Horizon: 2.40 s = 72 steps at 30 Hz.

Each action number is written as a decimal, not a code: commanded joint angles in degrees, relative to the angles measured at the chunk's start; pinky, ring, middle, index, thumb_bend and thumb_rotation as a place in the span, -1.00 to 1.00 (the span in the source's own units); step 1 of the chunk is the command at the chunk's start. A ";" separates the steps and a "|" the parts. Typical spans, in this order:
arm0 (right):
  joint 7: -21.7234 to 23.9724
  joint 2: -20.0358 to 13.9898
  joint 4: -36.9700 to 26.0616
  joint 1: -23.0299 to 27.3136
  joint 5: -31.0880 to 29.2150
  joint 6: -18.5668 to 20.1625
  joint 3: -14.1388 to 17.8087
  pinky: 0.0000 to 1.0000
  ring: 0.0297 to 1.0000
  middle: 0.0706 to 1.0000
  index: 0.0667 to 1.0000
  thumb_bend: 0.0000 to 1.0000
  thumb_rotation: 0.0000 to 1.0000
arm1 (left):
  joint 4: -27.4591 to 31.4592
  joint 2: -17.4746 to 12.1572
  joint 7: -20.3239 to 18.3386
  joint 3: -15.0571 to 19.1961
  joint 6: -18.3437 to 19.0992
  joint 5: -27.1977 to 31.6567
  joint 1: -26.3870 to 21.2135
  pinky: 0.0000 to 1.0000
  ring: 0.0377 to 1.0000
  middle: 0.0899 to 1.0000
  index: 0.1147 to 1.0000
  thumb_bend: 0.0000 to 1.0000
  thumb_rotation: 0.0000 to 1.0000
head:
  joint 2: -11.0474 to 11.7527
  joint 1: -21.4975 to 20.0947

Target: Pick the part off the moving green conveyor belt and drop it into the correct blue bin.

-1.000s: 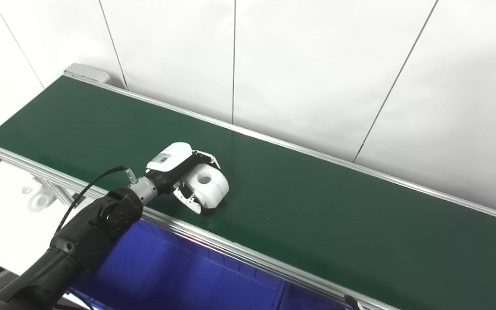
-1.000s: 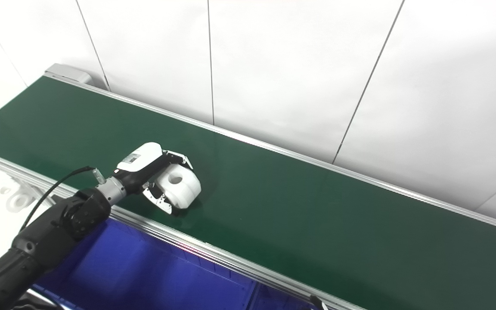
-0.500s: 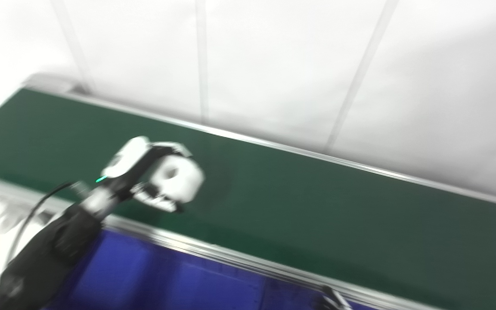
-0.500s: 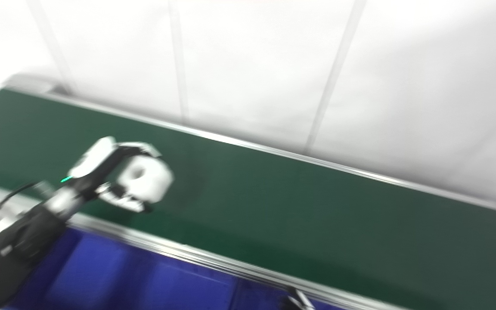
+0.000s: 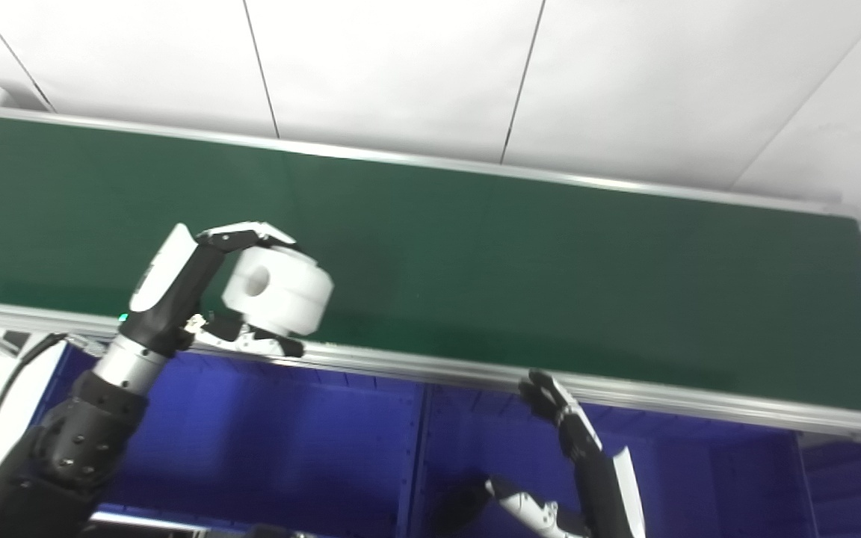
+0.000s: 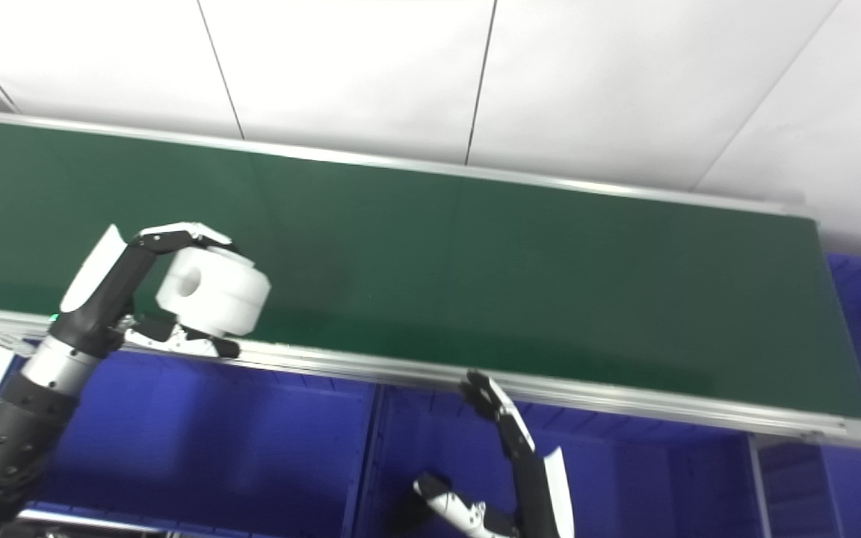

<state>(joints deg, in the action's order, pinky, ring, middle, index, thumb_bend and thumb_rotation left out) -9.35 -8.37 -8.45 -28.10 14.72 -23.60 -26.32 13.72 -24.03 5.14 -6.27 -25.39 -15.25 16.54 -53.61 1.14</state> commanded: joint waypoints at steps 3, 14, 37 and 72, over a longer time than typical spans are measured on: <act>2.34 1.03 -3.14 -0.82 -0.03 0.47 1.47 0.72 0.65 0.66 0.74 0.40 -0.14 | 4.00 1.73 -1.66 -0.22 -1.02 -0.27 4.01 -0.13 -0.15 -0.09 -0.14 0.00 -1.00 | -1.28 -0.41; 5.85 2.78 -4.94 -0.91 -0.22 2.10 4.52 0.66 0.65 0.65 0.73 0.40 -0.18 | 6.28 5.89 -3.96 -1.96 -1.41 -1.65 12.85 -0.14 -0.16 -0.07 -0.15 0.00 -1.00 | -4.49 1.88; 8.12 3.62 -3.78 -2.34 1.34 0.52 6.11 0.65 0.63 0.61 0.73 0.39 -0.19 | -6.28 5.49 5.16 -5.78 -1.25 -17.23 13.18 0.04 -0.10 -0.07 -0.17 0.00 -1.00 | 0.65 2.29; 5.13 3.98 4.27 -1.93 6.52 -3.04 6.12 0.45 0.57 0.61 0.72 0.55 -0.06 | -5.14 7.88 -3.61 -11.71 -1.53 2.57 14.50 0.55 0.66 0.70 0.71 0.65 0.22 | 12.11 -0.49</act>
<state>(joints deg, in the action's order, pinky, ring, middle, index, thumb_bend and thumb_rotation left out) -3.16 -4.70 -3.44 -30.00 20.81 -23.41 -20.15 7.87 -15.56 -0.08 -17.51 -24.64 -14.07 30.88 -42.45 0.70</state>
